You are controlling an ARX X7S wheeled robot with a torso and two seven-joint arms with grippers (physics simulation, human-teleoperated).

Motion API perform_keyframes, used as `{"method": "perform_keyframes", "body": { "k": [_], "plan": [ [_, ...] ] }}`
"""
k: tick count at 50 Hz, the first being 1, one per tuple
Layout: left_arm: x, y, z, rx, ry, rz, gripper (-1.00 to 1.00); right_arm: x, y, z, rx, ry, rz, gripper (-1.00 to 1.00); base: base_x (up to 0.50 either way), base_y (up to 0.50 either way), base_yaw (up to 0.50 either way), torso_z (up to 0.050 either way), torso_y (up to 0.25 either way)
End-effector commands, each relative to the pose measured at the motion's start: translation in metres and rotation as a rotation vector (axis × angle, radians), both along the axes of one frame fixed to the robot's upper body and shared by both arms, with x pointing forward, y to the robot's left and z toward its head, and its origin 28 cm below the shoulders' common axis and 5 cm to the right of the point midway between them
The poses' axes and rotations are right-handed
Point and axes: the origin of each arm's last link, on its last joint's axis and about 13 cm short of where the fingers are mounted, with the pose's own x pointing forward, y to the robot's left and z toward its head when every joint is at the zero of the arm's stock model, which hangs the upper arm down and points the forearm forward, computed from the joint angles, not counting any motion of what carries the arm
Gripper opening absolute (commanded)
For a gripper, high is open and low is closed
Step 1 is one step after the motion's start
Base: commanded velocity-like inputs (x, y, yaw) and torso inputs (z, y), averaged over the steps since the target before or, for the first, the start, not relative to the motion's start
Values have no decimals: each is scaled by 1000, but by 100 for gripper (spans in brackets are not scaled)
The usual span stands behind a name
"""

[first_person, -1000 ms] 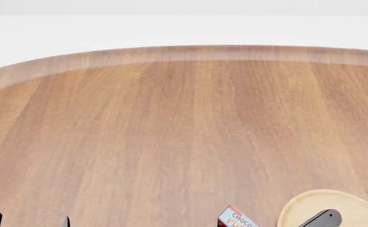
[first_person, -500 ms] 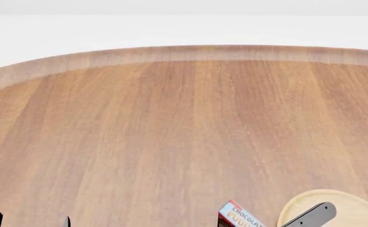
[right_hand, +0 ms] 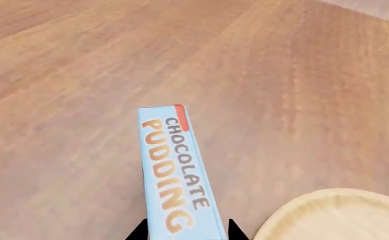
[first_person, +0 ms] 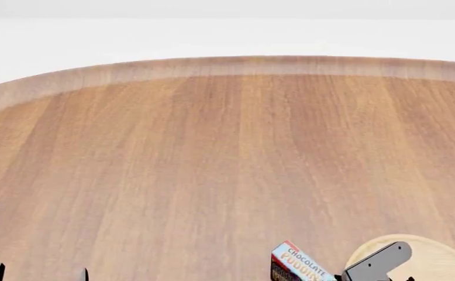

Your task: Put the chocolate pudding to the left of the plate.

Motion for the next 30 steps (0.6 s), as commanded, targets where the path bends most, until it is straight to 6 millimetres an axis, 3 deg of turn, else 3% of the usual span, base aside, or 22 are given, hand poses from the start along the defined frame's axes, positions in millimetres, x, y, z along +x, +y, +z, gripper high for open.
{"method": "perform_keyframes", "body": {
  "k": [1, 13, 14, 23, 30],
  "plan": [
    [0, 0, 0, 1, 0, -1, 100, 1, 2, -10, -24, 19, 13, -100, 0, 0, 0, 0, 0],
    [0, 0, -1, 0, 0, 0, 100, -1, 2, -17, -15, 36, 8, -100, 0, 0, 2, 0, 0],
    [0, 0, -1, 0, 0, -1, 100, 0, 2, -17, -14, 40, 2, 100, 0, 0, 3, 0, 0],
    [0, 0, 0, -1, -1, 1, 100, -10, -1, -16, -7, 28, 1, 100, 0, 0, 0, 0, 0],
    [-1, 0, 1, -1, -3, 1, 100, -46, -3, -7, 20, 2, 7, 100, 0, 0, 0, 0, 0]
  ]
}}
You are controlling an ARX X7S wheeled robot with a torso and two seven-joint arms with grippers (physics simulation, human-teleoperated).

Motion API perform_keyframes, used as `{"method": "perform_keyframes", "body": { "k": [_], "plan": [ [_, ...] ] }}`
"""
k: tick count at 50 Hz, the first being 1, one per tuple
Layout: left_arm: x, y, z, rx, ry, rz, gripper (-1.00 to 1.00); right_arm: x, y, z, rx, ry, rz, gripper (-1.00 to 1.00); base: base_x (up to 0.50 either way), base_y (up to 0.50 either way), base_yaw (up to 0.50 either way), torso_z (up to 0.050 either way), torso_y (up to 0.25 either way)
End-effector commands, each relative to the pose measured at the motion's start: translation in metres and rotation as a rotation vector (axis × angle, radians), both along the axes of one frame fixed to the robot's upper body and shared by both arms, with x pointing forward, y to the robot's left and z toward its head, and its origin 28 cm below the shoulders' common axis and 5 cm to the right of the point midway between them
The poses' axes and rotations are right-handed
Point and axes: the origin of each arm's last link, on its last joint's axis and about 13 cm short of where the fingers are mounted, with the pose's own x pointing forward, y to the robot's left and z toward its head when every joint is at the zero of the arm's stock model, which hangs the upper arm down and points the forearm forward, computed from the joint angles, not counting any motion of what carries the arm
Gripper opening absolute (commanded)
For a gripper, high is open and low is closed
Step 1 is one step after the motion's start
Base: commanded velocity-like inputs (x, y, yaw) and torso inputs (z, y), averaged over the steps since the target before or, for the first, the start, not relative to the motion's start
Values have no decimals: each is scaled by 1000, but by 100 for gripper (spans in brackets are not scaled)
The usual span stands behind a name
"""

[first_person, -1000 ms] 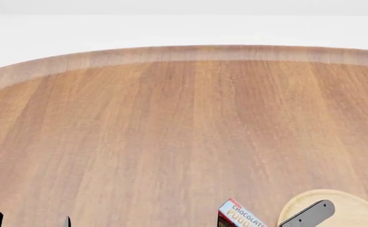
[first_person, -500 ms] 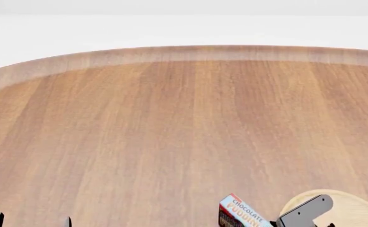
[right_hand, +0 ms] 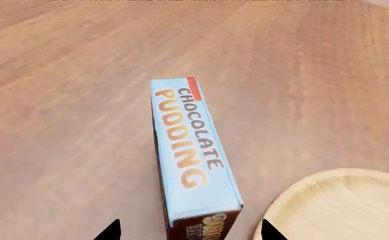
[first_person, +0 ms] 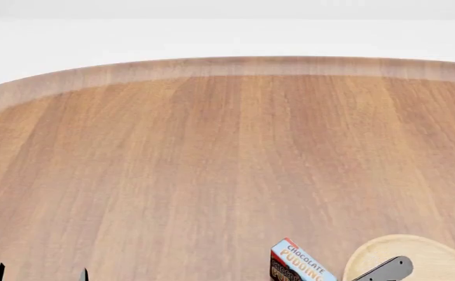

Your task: Put the chocolate pudding to the left of the plate.

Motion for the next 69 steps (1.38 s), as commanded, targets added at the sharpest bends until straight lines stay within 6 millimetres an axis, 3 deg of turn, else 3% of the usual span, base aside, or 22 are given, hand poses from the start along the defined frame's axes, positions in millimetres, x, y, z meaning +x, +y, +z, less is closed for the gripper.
{"method": "perform_keyframes", "body": {
  "k": [1, 7, 10, 15, 20, 22, 24, 27, 32, 35, 42, 48, 58, 69],
  "plan": [
    [-1, 0, 1, 0, -3, 0, 100, -43, -2, 7, 10, -15, 14, 100, 0, 0, 0, 0, 0],
    [-1, -1, 0, 2, -3, -2, 100, -82, -6, 17, 31, -41, 3, 100, 0, 0, 0, 0, 0],
    [-1, 0, 1, 1, -6, 0, 100, -115, -8, 22, 37, -66, -6, 100, 0, 0, 0, 0, 0],
    [-2, -1, 0, 3, -5, -4, 100, -136, -5, 27, 50, -94, -10, 100, 0, 0, 0, 0, 0],
    [-2, 0, 3, 4, -13, 5, 100, -141, 6, 47, 82, -166, 13, 100, 0, 0, 0, 0, 0],
    [-3, 0, 4, 5, -17, 6, 100, -142, 17, 76, 53, -264, -23, 100, 0, 0, 0, 0, 0],
    [-3, 0, 4, 9, -20, 2, 100, -143, 24, 89, 35, -287, -36, 100, 0, 0, 0, 0, 0],
    [-3, 1, 5, 12, -23, 5, 100, -134, 36, 86, -118, -357, -113, 100, 0, 0, 0, 0, 0],
    [-6, 2, 8, 19, -49, 8, 100, -137, 61, 99, -166, -502, -85, 100, 0, 0, 0, 0, 0],
    [-9, 3, 12, 21, -76, 20, 100, -146, 78, 115, -244, -701, -141, 100, 0, 0, 0, 0, 0],
    [-28, 5, 30, -25, -155, 15, 100, -171, 98, 127, -187, -870, -193, 100, 0, 0, 0, 0, 0],
    [-51, 9, 48, -39, -342, 56, 100, -184, 110, 137, -109, -1031, -245, 100, 0, 0, 0, 0, 0],
    [-73, 15, 65, -72, -448, 73, 100, -204, 120, 155, 15, -1161, -257, 100, 0, 0, 0, 0, 0],
    [-73, 17, 63, -107, -460, 87, 100, -209, 121, 157, 45, -1179, -251, 100, 0, 0, 0, 0, 0]
  ]
}}
